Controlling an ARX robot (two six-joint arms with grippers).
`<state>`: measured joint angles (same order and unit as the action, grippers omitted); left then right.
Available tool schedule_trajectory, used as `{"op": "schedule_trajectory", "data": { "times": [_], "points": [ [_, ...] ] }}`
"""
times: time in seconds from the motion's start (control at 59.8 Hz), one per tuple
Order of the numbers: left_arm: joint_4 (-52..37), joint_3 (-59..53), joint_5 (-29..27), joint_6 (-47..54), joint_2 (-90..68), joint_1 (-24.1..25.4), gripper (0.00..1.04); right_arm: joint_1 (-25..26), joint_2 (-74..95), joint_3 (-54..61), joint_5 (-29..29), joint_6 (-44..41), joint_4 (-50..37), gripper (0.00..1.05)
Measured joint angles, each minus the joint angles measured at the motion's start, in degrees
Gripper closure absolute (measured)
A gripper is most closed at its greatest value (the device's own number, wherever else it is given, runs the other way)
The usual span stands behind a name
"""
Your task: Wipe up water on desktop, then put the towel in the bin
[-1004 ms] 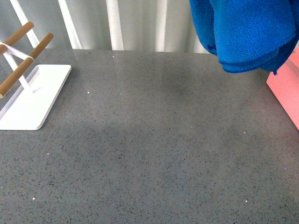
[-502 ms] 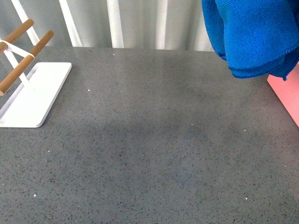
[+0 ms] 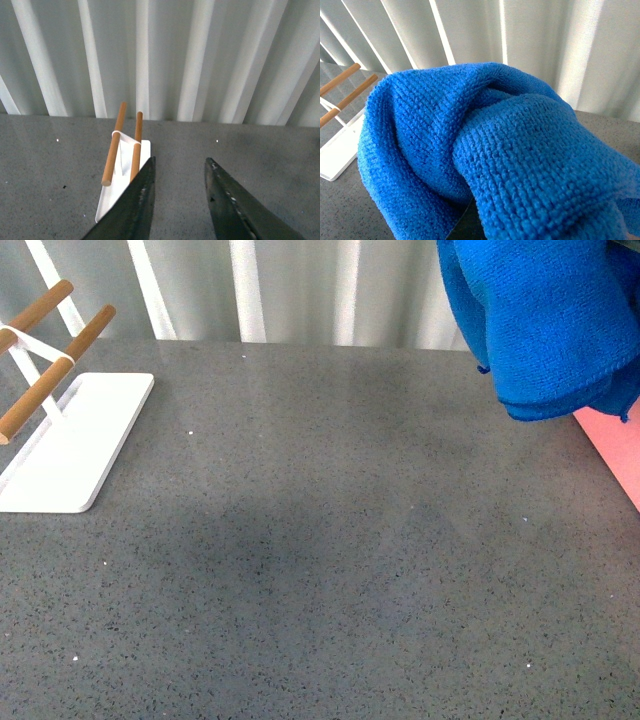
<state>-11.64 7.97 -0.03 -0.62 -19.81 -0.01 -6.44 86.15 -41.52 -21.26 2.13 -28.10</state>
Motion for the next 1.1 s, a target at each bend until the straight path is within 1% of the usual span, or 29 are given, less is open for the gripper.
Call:
{"op": "schedule_trajectory", "data": {
  "times": [0.686,0.72,0.803,0.87,1.104],
  "points": [
    [3.1,-5.6,0.0,0.2,9.0,0.0,1.01,-0.9,-0.7,0.0,1.0,-1.0,1.1,1.01],
    [4.5,-5.6,0.0,0.2,10.4,0.0,1.01,-1.0,-0.7,0.0,1.1,-1.0,1.1,1.01],
    [11.5,-6.6,0.2,0.3,17.1,0.0,1.01,-1.3,-0.7,0.0,1.1,-1.0,1.1,1.01],
    [11.6,-6.6,0.0,0.2,19.4,0.0,1.01,-1.4,-0.7,0.0,1.3,-1.1,1.2,1.01],
    [11.6,-6.6,0.0,0.3,19.6,0.0,1.01,-1.5,0.3,0.0,2.3,-0.9,2.3,1.01]
  ]
}}
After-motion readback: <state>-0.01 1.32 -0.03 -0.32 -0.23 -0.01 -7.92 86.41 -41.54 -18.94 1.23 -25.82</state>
